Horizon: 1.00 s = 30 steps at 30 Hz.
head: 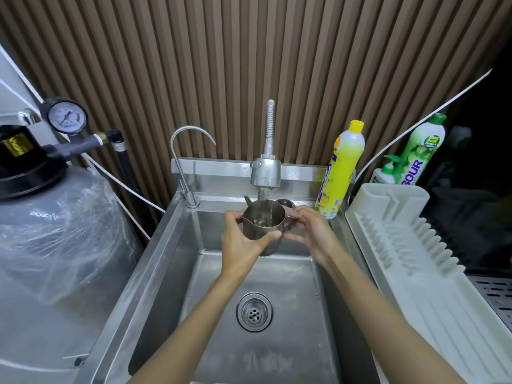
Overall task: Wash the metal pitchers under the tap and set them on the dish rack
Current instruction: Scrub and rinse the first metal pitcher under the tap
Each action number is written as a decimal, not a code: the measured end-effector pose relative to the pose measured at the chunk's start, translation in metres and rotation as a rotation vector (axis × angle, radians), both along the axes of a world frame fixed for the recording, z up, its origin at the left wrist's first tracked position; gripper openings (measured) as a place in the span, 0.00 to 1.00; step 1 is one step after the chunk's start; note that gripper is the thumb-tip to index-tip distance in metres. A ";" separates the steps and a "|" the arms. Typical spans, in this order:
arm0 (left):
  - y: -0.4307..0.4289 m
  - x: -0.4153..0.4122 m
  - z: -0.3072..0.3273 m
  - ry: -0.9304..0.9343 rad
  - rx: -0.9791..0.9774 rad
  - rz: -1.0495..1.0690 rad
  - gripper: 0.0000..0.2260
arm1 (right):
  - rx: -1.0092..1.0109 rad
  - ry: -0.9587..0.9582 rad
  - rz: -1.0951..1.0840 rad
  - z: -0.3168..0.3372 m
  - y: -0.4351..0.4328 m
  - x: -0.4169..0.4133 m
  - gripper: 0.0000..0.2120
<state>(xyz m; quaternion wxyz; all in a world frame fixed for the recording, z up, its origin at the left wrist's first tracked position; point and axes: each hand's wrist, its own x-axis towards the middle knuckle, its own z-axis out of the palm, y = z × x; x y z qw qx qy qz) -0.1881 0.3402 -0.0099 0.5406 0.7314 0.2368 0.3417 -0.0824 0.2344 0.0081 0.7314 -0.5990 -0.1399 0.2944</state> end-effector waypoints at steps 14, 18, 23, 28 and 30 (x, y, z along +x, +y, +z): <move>-0.002 0.032 0.001 -0.125 -0.607 -0.257 0.24 | -0.293 -0.391 -0.182 0.059 0.003 0.007 0.14; 0.005 0.035 0.002 -0.126 -0.498 -0.165 0.28 | -0.114 -0.323 -0.111 0.051 0.010 0.009 0.14; 0.012 0.025 0.006 -0.152 -0.185 -0.084 0.30 | 0.177 0.034 -0.022 0.015 0.018 0.014 0.13; 0.015 0.006 0.008 -0.132 0.020 -0.114 0.30 | 0.243 0.213 0.000 -0.009 0.018 0.001 0.12; 0.017 0.002 0.006 -0.040 0.096 -0.053 0.29 | 0.148 0.166 0.001 -0.013 0.014 -0.003 0.09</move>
